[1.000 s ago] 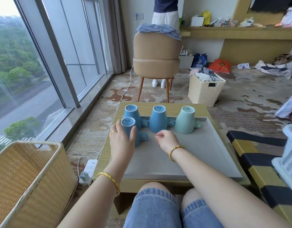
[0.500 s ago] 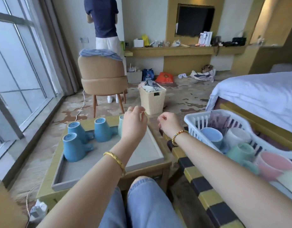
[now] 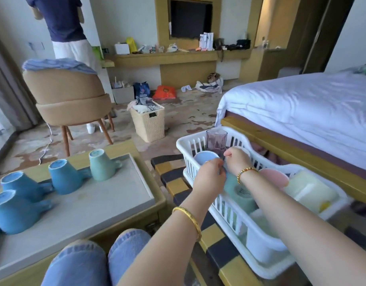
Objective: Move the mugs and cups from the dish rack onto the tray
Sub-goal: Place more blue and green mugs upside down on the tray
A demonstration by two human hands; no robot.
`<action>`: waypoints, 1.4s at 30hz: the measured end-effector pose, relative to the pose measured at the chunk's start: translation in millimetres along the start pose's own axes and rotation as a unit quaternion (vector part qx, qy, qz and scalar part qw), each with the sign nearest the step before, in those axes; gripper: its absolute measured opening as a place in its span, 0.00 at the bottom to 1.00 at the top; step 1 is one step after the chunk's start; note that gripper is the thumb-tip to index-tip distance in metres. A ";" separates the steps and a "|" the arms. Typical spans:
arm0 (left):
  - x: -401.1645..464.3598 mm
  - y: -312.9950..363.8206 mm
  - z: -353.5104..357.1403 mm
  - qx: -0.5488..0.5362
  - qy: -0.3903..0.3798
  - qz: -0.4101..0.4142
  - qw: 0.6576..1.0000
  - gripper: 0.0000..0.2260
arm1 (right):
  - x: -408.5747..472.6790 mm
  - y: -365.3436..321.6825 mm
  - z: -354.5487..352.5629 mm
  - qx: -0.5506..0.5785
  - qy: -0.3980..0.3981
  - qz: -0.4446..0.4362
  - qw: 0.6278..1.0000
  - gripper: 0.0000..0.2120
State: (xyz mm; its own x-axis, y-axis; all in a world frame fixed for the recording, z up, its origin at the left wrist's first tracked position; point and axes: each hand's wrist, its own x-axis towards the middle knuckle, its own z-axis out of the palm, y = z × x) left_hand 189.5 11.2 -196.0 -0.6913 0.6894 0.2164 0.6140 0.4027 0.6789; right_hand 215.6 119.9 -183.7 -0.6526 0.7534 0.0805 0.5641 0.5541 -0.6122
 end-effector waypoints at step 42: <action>32.1 -16.7 26.2 0.096 -0.052 0.016 0.994 0.25 | 14.6 28.2 -18.1 0.043 -0.015 0.009 0.999 0.28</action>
State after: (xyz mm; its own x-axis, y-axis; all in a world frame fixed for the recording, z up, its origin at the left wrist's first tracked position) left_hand 167.0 42.3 -218.8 -0.6331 0.7583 0.1555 0.7037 0.4802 0.5237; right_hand 231.2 153.0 -185.6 -0.6581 0.7515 0.0465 0.5310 0.5070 -0.6790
